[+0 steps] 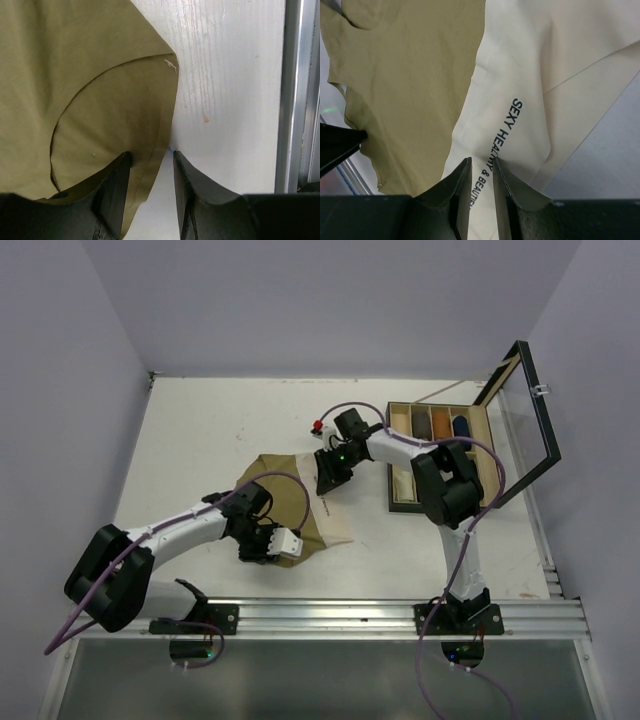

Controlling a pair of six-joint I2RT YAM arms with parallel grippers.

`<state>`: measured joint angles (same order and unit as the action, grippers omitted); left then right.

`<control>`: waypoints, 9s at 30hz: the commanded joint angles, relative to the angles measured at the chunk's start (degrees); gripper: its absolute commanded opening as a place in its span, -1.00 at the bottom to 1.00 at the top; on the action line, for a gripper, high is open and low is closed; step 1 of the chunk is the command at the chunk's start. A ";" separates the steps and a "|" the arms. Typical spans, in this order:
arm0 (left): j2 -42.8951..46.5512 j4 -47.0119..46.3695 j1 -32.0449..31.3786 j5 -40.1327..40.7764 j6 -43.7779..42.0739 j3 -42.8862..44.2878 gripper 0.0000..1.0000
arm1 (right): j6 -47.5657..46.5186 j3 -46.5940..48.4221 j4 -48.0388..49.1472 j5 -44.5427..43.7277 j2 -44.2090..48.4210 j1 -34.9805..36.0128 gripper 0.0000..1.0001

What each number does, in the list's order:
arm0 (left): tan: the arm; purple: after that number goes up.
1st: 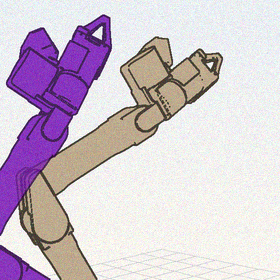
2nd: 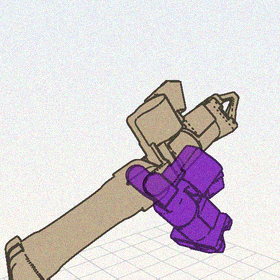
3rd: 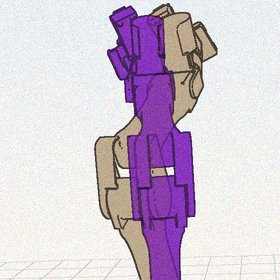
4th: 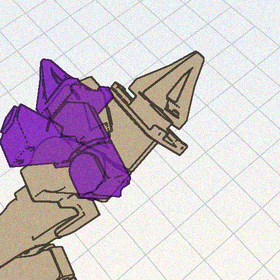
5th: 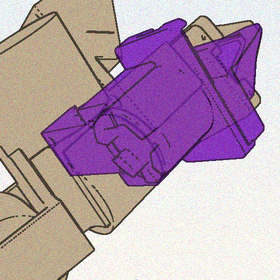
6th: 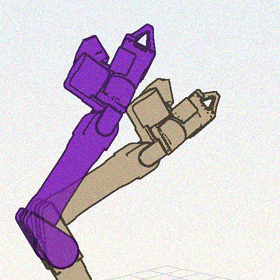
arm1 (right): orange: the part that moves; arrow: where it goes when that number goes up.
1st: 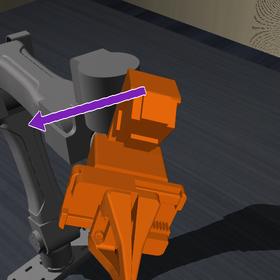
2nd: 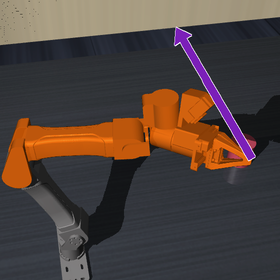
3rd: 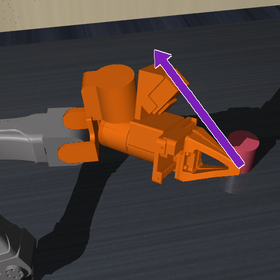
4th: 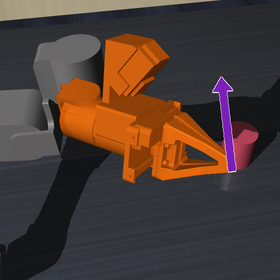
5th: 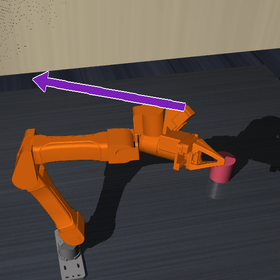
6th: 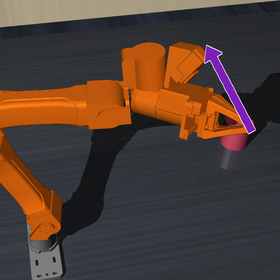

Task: Roll the underwear
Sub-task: Flatten the underwear, then fold the underwear

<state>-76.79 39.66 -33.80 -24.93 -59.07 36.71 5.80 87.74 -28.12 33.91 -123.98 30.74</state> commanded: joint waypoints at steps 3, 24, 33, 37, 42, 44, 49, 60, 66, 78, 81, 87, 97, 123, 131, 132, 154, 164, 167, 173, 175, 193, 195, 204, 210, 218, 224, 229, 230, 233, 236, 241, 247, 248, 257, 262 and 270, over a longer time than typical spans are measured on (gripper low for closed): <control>-1.43 1.12 1.28 1.37 -2.10 -4.89 -0.16 | -3.78 3.83 -3.61 -2.28 1.90 -2.35 -0.46; -0.02 3.67 2.86 0.67 -4.30 1.44 -0.01 | -26.28 27.12 -10.28 -11.24 -6.00 -2.09 -0.28; -1.60 2.53 2.86 0.93 -4.47 1.26 -0.02 | -31.82 23.70 -8.89 -11.76 -6.27 0.19 -0.15; -1.87 2.79 2.78 1.11 -4.74 1.09 -0.02 | -34.80 24.05 -7.56 -13.17 -7.67 0.46 -0.16; -2.04 2.35 2.87 1.64 -5.00 0.91 -0.02 | -38.93 25.37 -9.06 -13.17 -9.70 0.81 -0.19; -2.31 2.27 2.95 1.72 -5.09 0.82 -0.02 | -40.08 25.20 -9.06 -13.78 -10.40 0.99 -0.21; -2.66 2.00 3.22 1.90 -5.09 1.00 -0.02 | -41.66 25.02 -6.69 -16.16 -11.63 1.25 -0.53; -3.36 3.06 4.80 2.43 -7.29 0.38 -0.03 | -38.60 32.38 -8.87 -9.75 -12.42 -0.94 -0.93; -3.71 3.05 5.06 3.57 -8.78 -0.23 -0.05 | -35.07 48.56 -20.64 1.13 -22.51 -4.90 -1.00; -0.38 1.65 11.47 2.96 -7.38 4.42 0.11 | -33.15 44.89 -24.18 2.74 -24.20 -5.96 -1.00; 3.74 2.44 14.46 0.51 -6.15 7.32 0.12 | -31.82 45.15 -28.11 3.00 -24.90 -5.87 -1.00; 10.87 1.39 16.84 -1.09 4.27 11.63 0.18 | -21.30 38.03 -25.33 3.63 -18.95 -5.96 -0.46; -8.62 -11.09 18.51 -0.99 30.84 20.75 0.01 | -16.88 32.41 -20.48 -6.59 -4.53 -8.07 -0.05; -14.98 -12.94 19.82 -5.29 35.53 19.89 0.00 | -13.71 -11.81 -13.10 8.45 7.96 6.87 -0.66; -3.54 1.37 20.27 -10.41 14.20 15.42 -0.03 | -13.45 -9.88 -12.76 10.56 14.46 6.44 -0.63; -3.19 3.73 20.27 -9.80 12.50 13.41 -0.06 | -12.84 -9.61 -12.05 10.39 15.08 6.17 -0.63; 0.15 8.15 13.85 -6.61 5.53 9.59 -0.08 | -17.48 -7.86 -15.81 10.20 10.59 6.26 -0.65; -17.37 -9.24 20.87 -10.32 26.72 37.19 0.17 | -22.14 8.19 -8.18 4.16 15.02 -5.06 0.15; -27.86 -9.43 24.04 -12.32 29.36 47.29 0.19 | -22.76 19.07 -11.95 1.16 6.23 -7.09 0.17; -42.27 -8.20 28.87 -16.90 30.60 64.43 0.22 | -24.16 35.45 -16.35 4.67 -9.42 -9.38 0.18; -46.05 -7.41 29.23 -18.13 29.37 66.81 0.21 | -24.78 36.62 -15.31 4.50 -12.40 -9.38 0.18; -47.17 -6.60 31.59 -29.27 32.50 61.75 0.17 | -29.98 35.22 -17.50 5.73 -17.61 -8.68 0.14; -43.37 -9.86 33.79 -33.06 36.19 56.21 0.20 | -29.62 33.99 -17.23 4.85 -17.17 -8.68 0.07; -35.71 26.08 42.41 -43.53 5.91 43.64 0.60 | -25.85 30.12 -17.14 4.94 -14.45 -9.12 0.09; -32.72 19.85 42.94 -50.38 9.06 32.03 1.00 | -24.52 28.10 -18.90 6.69 -9.79 -9.38 0.27; -32.10 7.53 44.52 -50.58 17.41 27.19 1.00 | -24.96 24.32 -19.08 5.91 -6.97 -9.30 0.41; -33.68 1.31 44.96 -47.32 18.90 25.26 1.00 | -26.02 24.05 -19.52 5.20 -6.45 -9.38 0.43; -37.02 -5.54 45.31 -45.48 22.59 23.06 1.00 | -26.45 24.23 -19.69 4.32 -6.45 -9.38 0.43; -38.16 -5.91 45.66 -45.30 22.59 22.97 1.00 | -26.63 24.31 -20.04 4.06 -6.45 -9.38 0.43; -39.74 -7.40 46.63 -44.95 23.30 22.18 1.00 | -26.98 24.23 -20.22 4.06 -6.27 -9.38 0.43; -40.80 -7.49 47.77 -45.12 22.60 22.18 1.00 | -26.90 24.05 -20.13 4.23 -6.18 -9.38 0.43; -39.58 -0.48 47.95 -47.93 17.95 24.37 1.00 | -26.90 24.05 -20.22 4.15 -5.83 -9.30 0.43; -29.83 7.18 47.95 -50.39 14.68 24.29 1.00 | -27.51 23.35 -20.66 4.32 -4.78 -9.38 0.43; -28.25 7.62 47.95 -50.66 14.68 24.11 1.00 | -27.51 23.35 -20.75 4.50 -4.69 -9.38 0.43; -29.63 6.22 47.95 -51.98 14.42 20.95 1.00 | -26.55 24.31 -20.13 4.76 -5.39 -9.38 0.44; -33.68 2.01 47.95 -51.98 15.64 20.16 1.00 | -26.55 24.32 -20.13 4.32 -5.57 -9.38 0.44; -38.17 -5.12 48.48 -46.98 23.03 21.30 1.00 | -26.98 24.49 -20.40 3.62 -5.57 -9.38 0.45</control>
<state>-113.14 40.34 13.96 -76.07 -37.85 56.99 -20.64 111.18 -47.81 38.17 -133.01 21.67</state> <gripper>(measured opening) 0.997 0.722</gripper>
